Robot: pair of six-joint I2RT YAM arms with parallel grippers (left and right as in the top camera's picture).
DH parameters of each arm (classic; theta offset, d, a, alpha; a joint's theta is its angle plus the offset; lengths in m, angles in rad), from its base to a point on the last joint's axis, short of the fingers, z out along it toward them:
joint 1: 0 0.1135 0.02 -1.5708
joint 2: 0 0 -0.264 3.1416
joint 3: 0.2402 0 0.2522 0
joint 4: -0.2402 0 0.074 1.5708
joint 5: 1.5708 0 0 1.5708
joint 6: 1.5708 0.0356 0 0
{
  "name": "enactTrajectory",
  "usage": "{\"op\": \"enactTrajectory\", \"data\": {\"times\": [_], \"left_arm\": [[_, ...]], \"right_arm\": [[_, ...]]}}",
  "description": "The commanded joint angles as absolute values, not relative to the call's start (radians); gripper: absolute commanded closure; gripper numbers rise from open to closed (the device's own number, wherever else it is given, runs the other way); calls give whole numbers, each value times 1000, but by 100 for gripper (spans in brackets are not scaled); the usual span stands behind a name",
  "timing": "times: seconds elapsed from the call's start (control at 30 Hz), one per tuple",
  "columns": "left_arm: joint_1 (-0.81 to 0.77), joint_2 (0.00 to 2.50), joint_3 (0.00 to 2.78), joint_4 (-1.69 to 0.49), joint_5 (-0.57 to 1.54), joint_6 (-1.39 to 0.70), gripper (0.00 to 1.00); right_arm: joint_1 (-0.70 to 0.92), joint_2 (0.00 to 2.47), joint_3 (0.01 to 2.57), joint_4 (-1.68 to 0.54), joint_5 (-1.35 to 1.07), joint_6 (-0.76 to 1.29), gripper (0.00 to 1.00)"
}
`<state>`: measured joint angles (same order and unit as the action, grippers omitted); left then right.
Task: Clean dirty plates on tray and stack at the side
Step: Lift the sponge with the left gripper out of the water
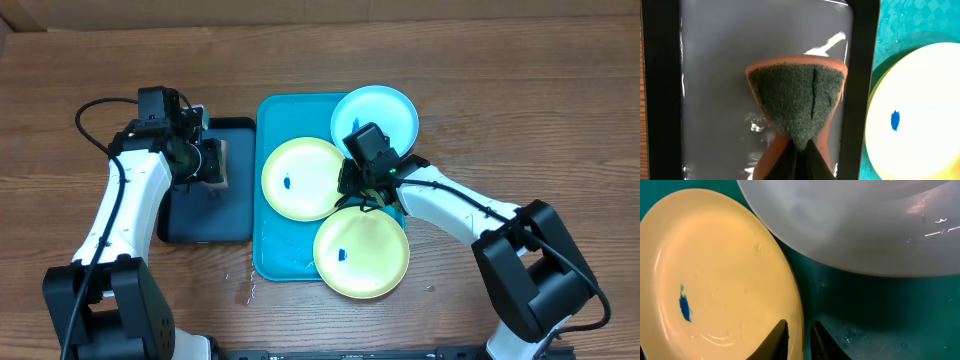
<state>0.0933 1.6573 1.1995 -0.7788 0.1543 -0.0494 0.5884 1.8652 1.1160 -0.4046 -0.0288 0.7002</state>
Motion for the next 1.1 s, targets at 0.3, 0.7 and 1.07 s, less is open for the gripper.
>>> {"op": "enactTrajectory", "data": {"times": [0.3,0.7,1.07], "left_arm": [[91,1662,1213,-778,170,-44,96],[91,1662,1213,-778,170,-37,96],[91,1662,1213,-773,157,-24,96]], "right_arm": [[583,1844,1111,-406,-8,699,86],[583,1844,1076,-368,-1,700,92],[595,1844,1066,-353,-5,700,96]]}}
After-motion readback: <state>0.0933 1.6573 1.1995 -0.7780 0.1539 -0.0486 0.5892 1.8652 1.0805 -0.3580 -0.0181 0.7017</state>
